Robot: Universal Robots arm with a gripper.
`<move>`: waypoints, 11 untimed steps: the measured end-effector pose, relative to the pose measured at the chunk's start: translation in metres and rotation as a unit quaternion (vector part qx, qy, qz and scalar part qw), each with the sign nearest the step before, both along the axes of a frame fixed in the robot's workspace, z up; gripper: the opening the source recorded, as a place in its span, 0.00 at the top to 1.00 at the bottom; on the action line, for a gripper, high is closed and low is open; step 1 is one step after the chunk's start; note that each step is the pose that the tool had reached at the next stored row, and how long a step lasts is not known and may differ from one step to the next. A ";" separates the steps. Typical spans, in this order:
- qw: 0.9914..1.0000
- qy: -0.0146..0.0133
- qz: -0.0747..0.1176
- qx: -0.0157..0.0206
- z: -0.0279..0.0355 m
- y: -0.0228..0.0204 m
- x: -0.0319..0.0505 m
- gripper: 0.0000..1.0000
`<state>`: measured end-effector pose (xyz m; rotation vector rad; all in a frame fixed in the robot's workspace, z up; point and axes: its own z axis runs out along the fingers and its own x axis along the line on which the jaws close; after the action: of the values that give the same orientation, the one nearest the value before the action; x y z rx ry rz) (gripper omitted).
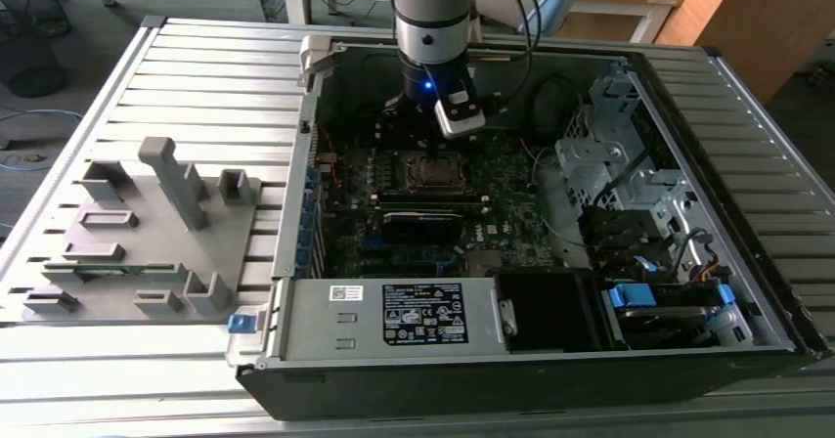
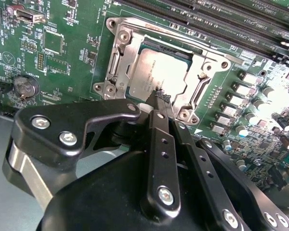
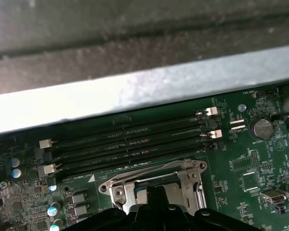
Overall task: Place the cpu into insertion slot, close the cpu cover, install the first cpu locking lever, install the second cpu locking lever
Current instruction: 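Install the first cpu locking lever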
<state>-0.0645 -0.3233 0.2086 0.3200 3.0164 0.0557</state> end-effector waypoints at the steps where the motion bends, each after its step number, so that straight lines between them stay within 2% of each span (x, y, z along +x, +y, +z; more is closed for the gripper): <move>1: 1.000 0.000 0.000 0.000 0.0000 0.0000 0.0001 0.89; 11: 1.000 0.000 0.000 0.000 0.0000 0.0000 0.0010 0.89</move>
<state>-0.0635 -0.3233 0.2086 0.3194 3.0165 0.0558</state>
